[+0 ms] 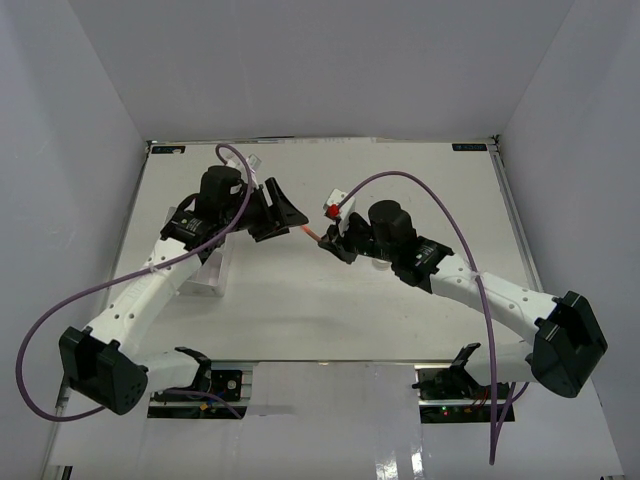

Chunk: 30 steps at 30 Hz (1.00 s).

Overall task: Sort the stationery into containers
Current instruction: Pick up the pen from the center of the board, then place the pen in the storage box.

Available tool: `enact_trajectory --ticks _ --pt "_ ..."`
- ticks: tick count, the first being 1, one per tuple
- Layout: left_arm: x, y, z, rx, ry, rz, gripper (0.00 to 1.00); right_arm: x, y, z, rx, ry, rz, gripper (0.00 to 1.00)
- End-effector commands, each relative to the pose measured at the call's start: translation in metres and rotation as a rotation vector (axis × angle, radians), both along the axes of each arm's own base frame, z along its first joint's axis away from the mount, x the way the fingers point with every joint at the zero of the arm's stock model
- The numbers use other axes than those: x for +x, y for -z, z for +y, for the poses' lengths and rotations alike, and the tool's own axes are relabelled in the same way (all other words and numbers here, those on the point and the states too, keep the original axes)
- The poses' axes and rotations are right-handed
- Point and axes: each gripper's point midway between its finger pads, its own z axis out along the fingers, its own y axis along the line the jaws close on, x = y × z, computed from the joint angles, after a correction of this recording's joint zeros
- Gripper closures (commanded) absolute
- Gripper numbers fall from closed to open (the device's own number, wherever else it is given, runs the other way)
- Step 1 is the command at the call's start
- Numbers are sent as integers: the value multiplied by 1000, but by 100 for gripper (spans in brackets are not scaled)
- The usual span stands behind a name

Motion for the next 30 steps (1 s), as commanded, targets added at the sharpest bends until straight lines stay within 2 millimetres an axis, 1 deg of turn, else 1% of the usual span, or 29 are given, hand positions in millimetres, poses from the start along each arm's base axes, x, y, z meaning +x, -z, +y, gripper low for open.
enact_trajectory --ticks 1,5,9,11,13,14,16,17,20,21,23,24,25,26,28,29,30 --pt "8 -18 -9 -13 -13 -48 27 -2 -26 4 71 -19 -56 87" --pt "13 -14 -15 2 -11 -42 32 -4 -28 3 78 -17 -63 87" --pt "12 -9 -22 10 5 -29 38 -5 -29 2 81 -19 -65 87" --pt "13 -7 -24 14 3 -27 46 -6 -29 2 81 -20 -65 87" --pt "13 -6 -24 18 3 -25 52 -6 -28 1 80 -19 -67 87" --pt "14 -6 -25 17 -1 -26 58 -6 -29 1 82 -19 -69 87" --pt "14 -7 -25 17 -2 -31 65 -6 -29 1 84 -19 -71 87" --pt "15 -7 -25 18 -4 -36 71 -6 -29 0 83 -19 -70 87" --pt "16 -10 -24 18 -8 -48 81 -7 -26 -1 79 -17 -69 85" --pt "17 -11 -23 21 -13 -55 88 -6 -26 -1 79 -11 -71 80" --pt "18 -12 -21 33 -20 -73 90 -5 -25 -2 80 -1 -70 73" --pt "17 -10 -19 42 -25 -75 91 -4 -22 -4 82 16 -60 64" --pt "19 -11 -15 50 -46 -88 91 -3 -21 -5 81 25 -58 58" --pt "19 -9 -12 60 -54 -91 92 -2 -19 -5 80 33 -50 46" --pt "20 -5 -1 101 -104 -96 94 0 -13 -9 75 66 -33 33" --pt "22 -3 4 125 -123 -104 94 1 -12 -12 75 79 -32 20" --pt "23 -1 10 148 -149 -107 95 2 -6 -16 68 109 -20 15"
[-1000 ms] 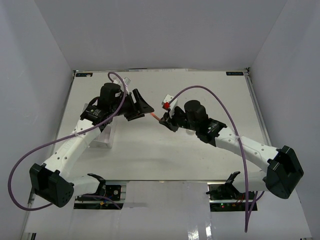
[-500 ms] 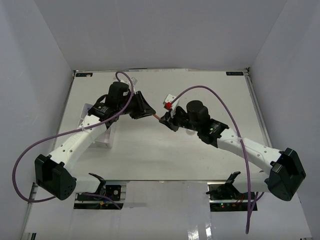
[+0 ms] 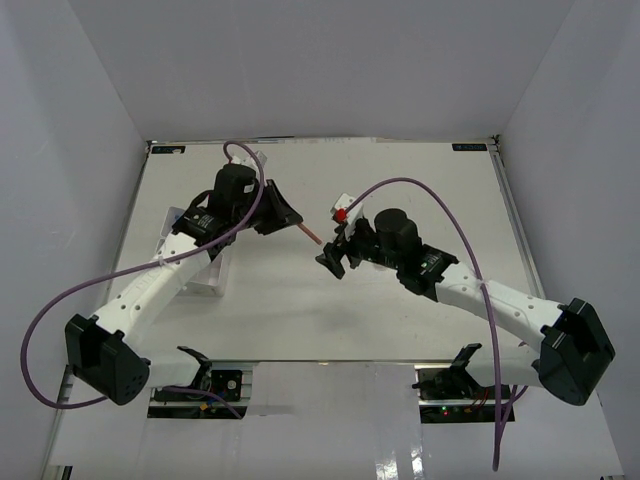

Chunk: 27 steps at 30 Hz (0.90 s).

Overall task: Sort the stationery into containers
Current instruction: Place the pen in the storage box.

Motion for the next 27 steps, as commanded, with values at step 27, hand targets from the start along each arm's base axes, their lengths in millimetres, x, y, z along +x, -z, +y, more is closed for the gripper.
enact_trajectory --ticks 27 --pt "-20 52 291 610 -825 -5 95 25 48 -96 0 462 96 10"
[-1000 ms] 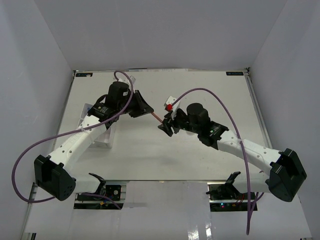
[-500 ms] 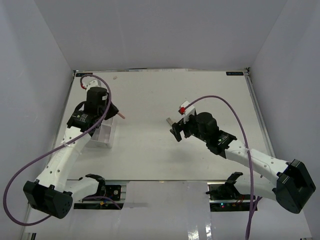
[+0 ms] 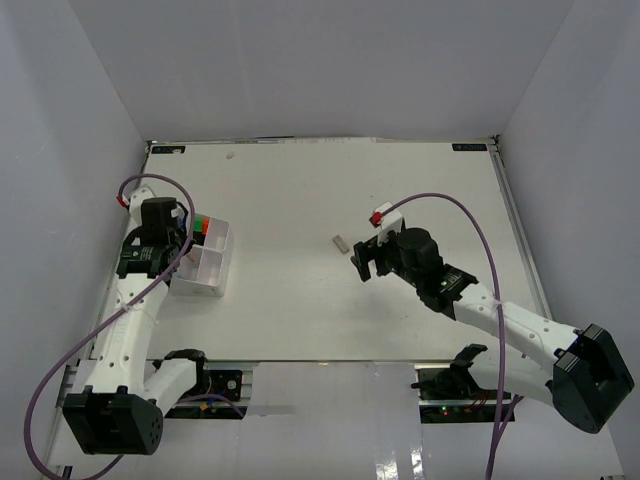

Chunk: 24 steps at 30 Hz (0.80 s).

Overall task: Sort the stationery into containers
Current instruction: Place the pen in the storage box.

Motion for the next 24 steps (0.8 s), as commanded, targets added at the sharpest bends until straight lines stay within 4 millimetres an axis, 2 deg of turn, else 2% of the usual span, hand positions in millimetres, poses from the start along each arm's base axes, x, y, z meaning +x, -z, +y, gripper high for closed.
enact_trajectory --ticks 1,3,4,10,14,17,20,21,24 --pt "-3 11 12 30 -37 -6 94 4 -10 -4 41 46 -15 10" --pt "-4 21 12 28 -35 -1 93 5 -9 -7 38 60 -11 10" --pt "-5 23 20 23 -64 -1 92 5 -8 -9 37 66 -11 10" --pt "-5 30 21 20 -59 8 78 11 6 -24 27 169 44 9" --pt "-8 34 19 8 -48 16 70 20 19 -45 18 299 113 7" --pt "-10 36 18 3 -46 15 57 24 26 -54 7 352 147 6" --pt "-12 36 18 2 -47 15 52 31 30 -58 4 381 163 5" --pt "-12 35 18 2 -46 14 47 28 40 -61 -27 388 196 5" --pt "-12 32 16 -4 -37 9 41 31 46 -63 -43 405 225 3"
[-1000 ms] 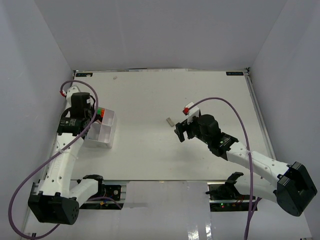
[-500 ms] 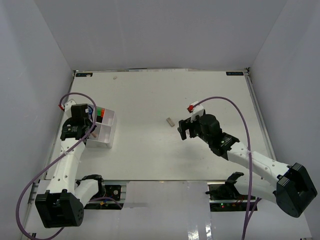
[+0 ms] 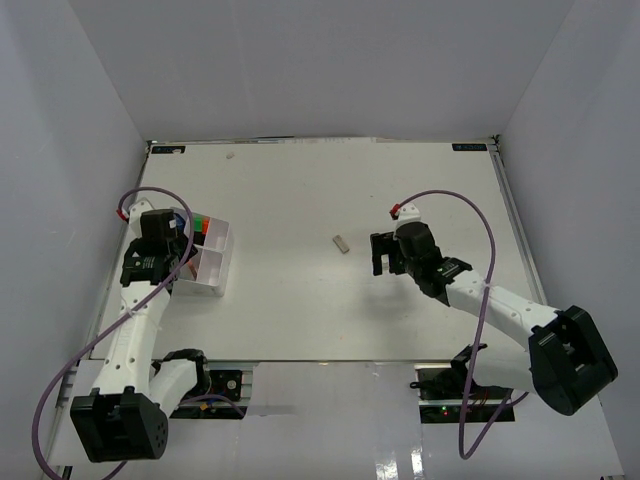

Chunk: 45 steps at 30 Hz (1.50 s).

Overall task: Sort the stationery into containers
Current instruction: Place the pen in the storage box, then pick up the stationery from the center of the board.

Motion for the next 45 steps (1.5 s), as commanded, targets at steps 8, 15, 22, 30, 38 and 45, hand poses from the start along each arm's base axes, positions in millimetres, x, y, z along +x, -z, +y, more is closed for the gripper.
enact_trajectory --ticks 8,15,22,30,38,45 --pt "4 -48 -25 -75 139 -121 10 25 14 -14 -19 146 104 20" --pt "6 -77 -57 -153 314 -185 2 40 32 -17 -33 217 174 36" --pt "4 -80 -86 -247 451 -190 2 43 53 -13 -45 244 252 47" --pt "1 -88 -117 -371 590 -208 2 41 68 -13 -47 263 291 58" --pt "-2 -89 -142 -518 641 -209 2 40 56 -7 -1 211 245 80" --pt "-1 -104 -195 -613 748 -205 2 33 8 21 138 64 130 91"
